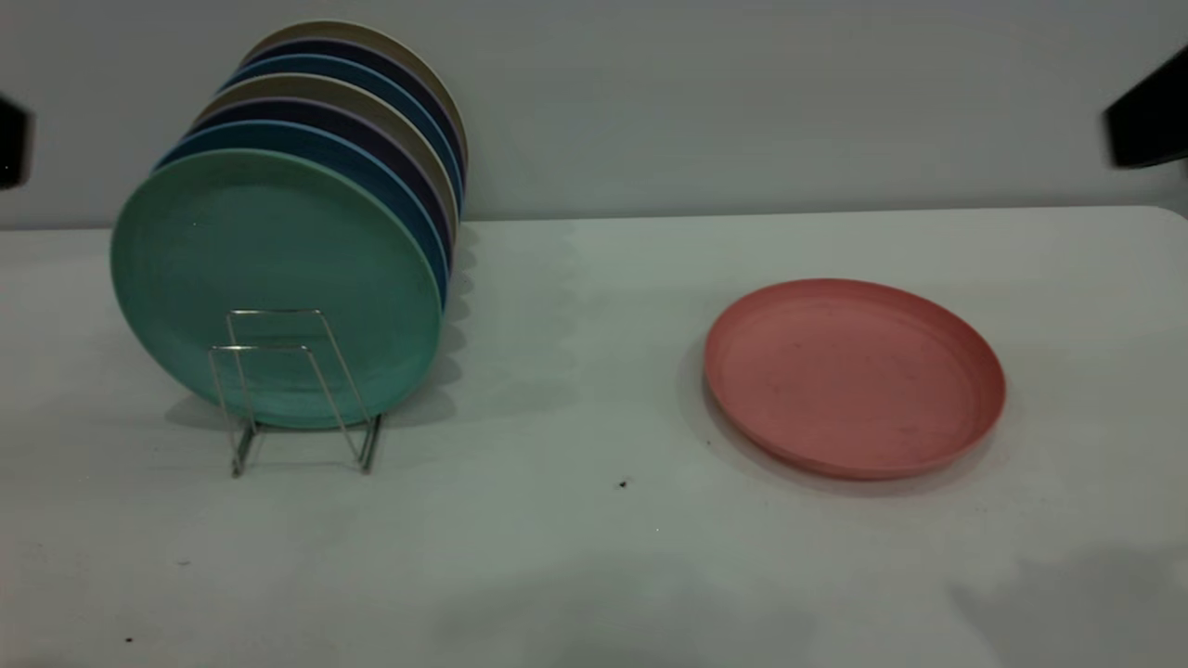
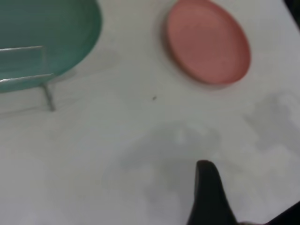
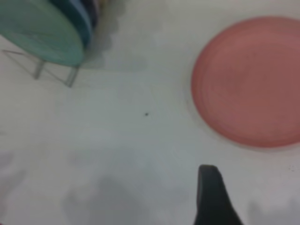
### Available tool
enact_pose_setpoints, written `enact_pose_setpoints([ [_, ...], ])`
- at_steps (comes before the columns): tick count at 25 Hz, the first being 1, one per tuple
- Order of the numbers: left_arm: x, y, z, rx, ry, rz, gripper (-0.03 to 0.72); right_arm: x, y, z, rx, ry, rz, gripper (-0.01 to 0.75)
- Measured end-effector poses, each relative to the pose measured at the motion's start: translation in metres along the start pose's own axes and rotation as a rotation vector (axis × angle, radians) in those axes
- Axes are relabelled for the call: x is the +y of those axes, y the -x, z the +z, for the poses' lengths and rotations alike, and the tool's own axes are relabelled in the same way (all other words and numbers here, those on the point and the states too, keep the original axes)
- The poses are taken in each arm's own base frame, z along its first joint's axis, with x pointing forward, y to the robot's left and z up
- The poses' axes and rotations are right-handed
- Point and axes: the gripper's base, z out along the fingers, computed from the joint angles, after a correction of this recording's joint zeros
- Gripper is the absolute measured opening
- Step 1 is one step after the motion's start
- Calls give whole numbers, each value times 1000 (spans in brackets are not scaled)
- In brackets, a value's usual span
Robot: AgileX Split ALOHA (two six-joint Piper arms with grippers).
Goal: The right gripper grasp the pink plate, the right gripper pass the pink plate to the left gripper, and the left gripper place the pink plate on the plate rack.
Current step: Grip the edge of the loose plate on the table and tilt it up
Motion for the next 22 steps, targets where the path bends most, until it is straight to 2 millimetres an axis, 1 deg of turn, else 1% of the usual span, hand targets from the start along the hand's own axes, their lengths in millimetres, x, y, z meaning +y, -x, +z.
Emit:
enact_pose_setpoints([
  [2,0,3,5,-12,-29,-3,501,-10,6,21,53,-2,18,447],
  [5,-2,6,5,-41,-51,20,501,-28,12,53,132,9,61,439],
  [7,-2,7,5,-49,-53,46,501,-44,12,73,184,23,103,438],
  [9,-2,7,5,-51,-53,55,501,-59,12,89,219,40,135,438],
  [12,-2,7,5,-53,-54,59,501,-85,12,110,253,43,186,438],
  [15,-2,7,5,-53,-55,59,501,-107,4,131,292,38,233,431],
  [18,-2,7,5,-53,-55,60,501,-121,-1,151,319,38,245,408],
  [22,-2,7,5,-52,-56,60,501,-134,0,173,326,41,253,387],
])
